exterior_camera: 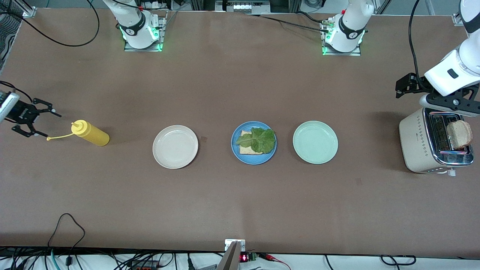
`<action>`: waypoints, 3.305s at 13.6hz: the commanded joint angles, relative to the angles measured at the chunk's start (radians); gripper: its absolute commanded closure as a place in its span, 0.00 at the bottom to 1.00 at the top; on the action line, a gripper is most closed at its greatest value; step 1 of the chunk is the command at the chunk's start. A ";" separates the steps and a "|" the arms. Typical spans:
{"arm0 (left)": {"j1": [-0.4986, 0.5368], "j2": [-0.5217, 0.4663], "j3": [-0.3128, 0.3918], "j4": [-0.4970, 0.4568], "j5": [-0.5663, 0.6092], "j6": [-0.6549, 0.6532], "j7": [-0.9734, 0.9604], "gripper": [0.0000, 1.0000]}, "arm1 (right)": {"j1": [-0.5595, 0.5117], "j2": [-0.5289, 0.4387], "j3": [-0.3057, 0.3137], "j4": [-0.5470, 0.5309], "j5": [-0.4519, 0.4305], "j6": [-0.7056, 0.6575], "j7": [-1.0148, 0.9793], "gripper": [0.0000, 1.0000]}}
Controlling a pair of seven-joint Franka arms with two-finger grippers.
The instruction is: Make sandwich in blue plate with both arms
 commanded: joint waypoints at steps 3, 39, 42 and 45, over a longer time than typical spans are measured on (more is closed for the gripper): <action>-0.002 -0.006 -0.002 -0.002 -0.001 0.004 -0.010 0.00 | -0.031 0.169 0.054 0.117 0.110 -0.119 -0.172 0.00; -0.002 -0.005 -0.014 0.007 -0.012 -0.019 -0.075 0.00 | 0.590 -0.173 0.121 0.105 -0.429 0.292 0.555 1.00; -0.001 -0.005 -0.016 0.006 -0.012 -0.021 -0.073 0.00 | 0.722 -0.191 0.121 0.112 -0.644 0.312 0.842 1.00; -0.002 -0.003 -0.016 0.007 -0.012 -0.021 -0.075 0.00 | 0.866 -0.193 0.121 0.115 -0.822 0.316 1.083 1.00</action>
